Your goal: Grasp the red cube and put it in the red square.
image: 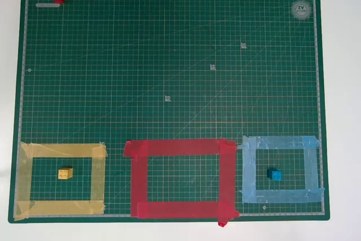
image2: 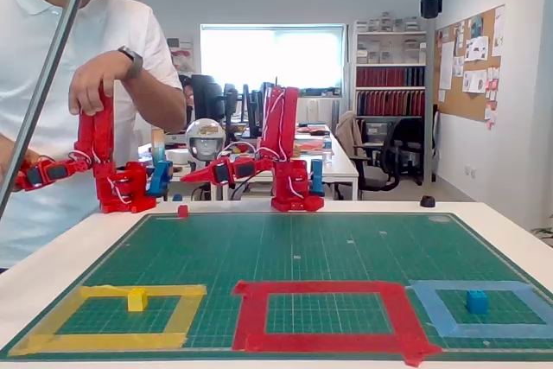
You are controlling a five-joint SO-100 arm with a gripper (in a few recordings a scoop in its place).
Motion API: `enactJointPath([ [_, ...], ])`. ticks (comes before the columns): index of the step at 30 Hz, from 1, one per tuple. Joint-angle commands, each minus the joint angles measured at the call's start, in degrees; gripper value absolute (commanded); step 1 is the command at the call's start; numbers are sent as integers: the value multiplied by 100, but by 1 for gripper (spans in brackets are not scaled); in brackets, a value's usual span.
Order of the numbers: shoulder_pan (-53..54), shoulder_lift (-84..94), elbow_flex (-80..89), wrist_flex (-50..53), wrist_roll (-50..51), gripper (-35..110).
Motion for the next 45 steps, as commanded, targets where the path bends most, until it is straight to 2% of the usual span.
enactJointPath([
  [1,229,-97,53,-264,-123,-1],
  [10,185,-1055,-545,-448,-123,-1],
  [15,132,-1055,-606,-448,-123,9],
  [32,35,-1564,-940,-396,-123,17],
  [45,-62,-1986,-896,-396,-88,17],
])
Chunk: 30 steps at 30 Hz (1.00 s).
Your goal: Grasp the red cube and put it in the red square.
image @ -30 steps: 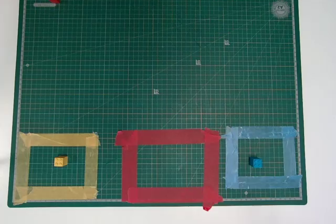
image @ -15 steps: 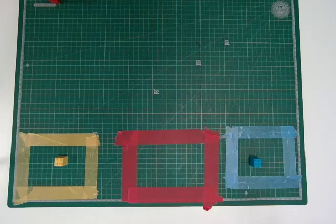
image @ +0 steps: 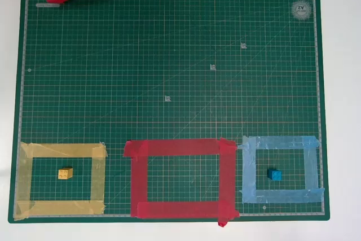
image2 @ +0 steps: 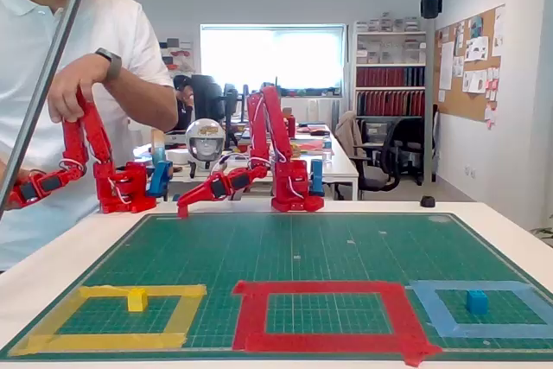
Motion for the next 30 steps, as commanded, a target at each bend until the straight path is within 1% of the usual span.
enactJointPath([
  [1,-35,-53,0,-193,-26,17],
  [30,-35,-501,105,-193,-18,17],
])
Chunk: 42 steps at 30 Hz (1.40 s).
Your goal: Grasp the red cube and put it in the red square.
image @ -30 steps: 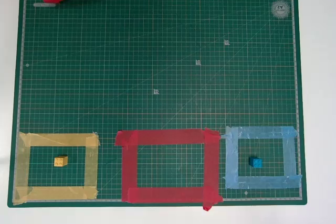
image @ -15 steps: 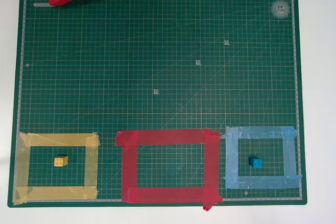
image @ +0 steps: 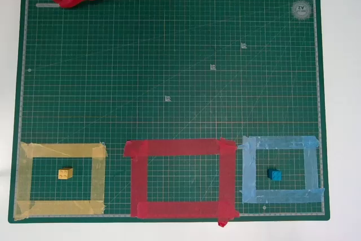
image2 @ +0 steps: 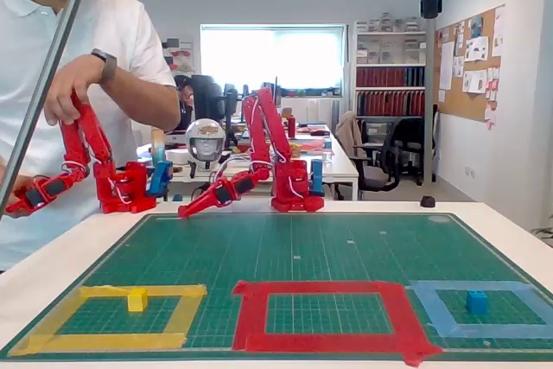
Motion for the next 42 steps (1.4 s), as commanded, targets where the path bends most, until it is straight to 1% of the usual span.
enactJointPath([
  [1,-35,9,18,-193,-35,17],
  [18,-9,-211,-387,-193,-35,17],
  [42,-105,-229,-237,-193,-35,17],
])
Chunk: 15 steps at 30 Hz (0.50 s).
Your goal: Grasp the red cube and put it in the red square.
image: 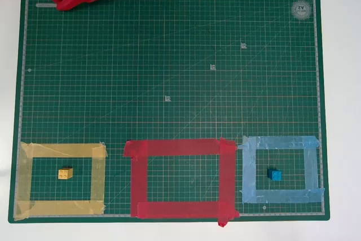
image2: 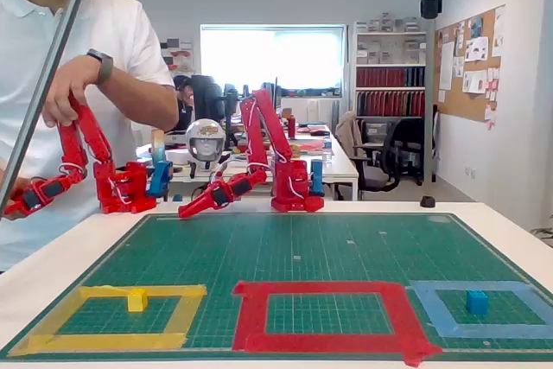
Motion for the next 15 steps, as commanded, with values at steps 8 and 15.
enactJointPath([
  [8,-18,53,105,-193,-62,11],
  [15,-18,70,123,-202,-79,-1],
])
